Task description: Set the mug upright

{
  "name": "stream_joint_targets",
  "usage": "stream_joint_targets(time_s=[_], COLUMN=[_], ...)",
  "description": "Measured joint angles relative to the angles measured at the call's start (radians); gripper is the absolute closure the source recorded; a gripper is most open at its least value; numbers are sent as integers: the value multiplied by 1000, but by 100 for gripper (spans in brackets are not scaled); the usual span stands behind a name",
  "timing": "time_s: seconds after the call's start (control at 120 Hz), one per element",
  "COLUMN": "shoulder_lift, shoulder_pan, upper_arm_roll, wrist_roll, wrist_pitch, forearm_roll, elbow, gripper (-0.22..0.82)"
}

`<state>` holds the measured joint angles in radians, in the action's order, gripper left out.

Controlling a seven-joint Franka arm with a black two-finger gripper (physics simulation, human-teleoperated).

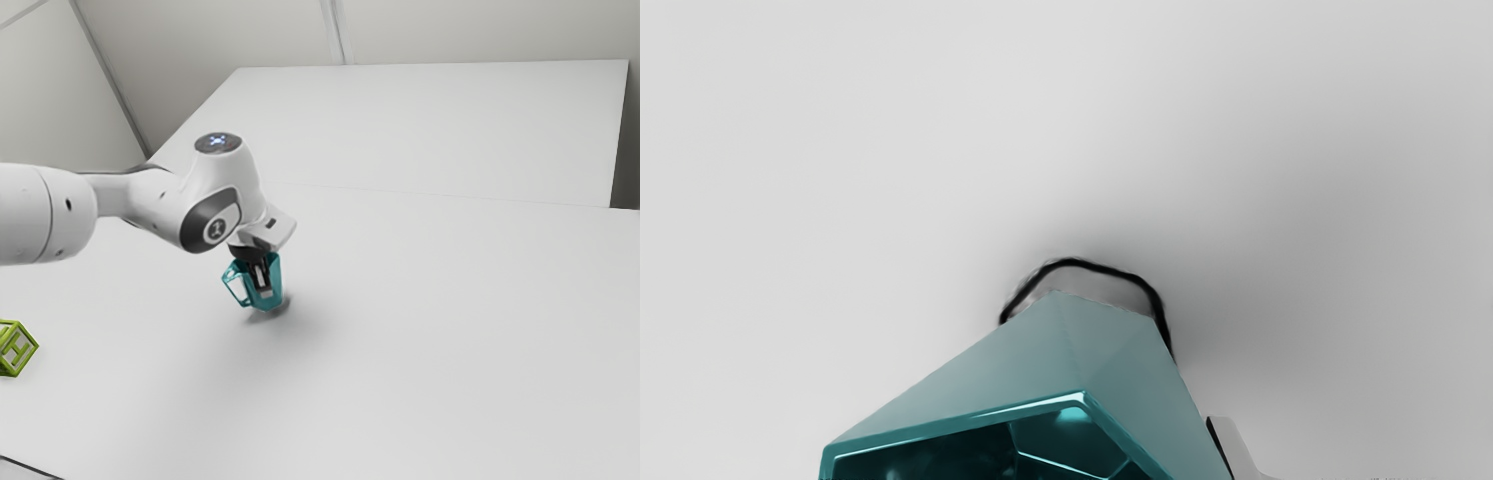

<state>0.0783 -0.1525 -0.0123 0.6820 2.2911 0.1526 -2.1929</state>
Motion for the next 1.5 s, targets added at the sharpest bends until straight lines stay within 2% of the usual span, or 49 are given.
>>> stream_joint_targets(time_s=[0.333, 0.6, 0.783, 0.942, 1.133, 1.267, 1.375, 1.5], shoulder_lift=[-15, 26, 24, 7, -34, -42, -42, -41], shoulder_pan=[24, 30, 23, 14, 12, 12, -49, -65], upper_arm_roll=[-3, -2, -3, -2, -3, -4, -70, -100], wrist_roll=[-67, -97, -93, -90, -95, -105, -127, -174], wrist_pitch=[32, 55, 56, 56, 52, 27, -24, -124], forearm_roll=[-66, -117, -119, -114, -122, -124, -120, -93], elbow=[-46, -43, -38, -31, -23, 44, 121, 221], gripper=[78, 78, 38, 18, 7, 4, 2, 1])
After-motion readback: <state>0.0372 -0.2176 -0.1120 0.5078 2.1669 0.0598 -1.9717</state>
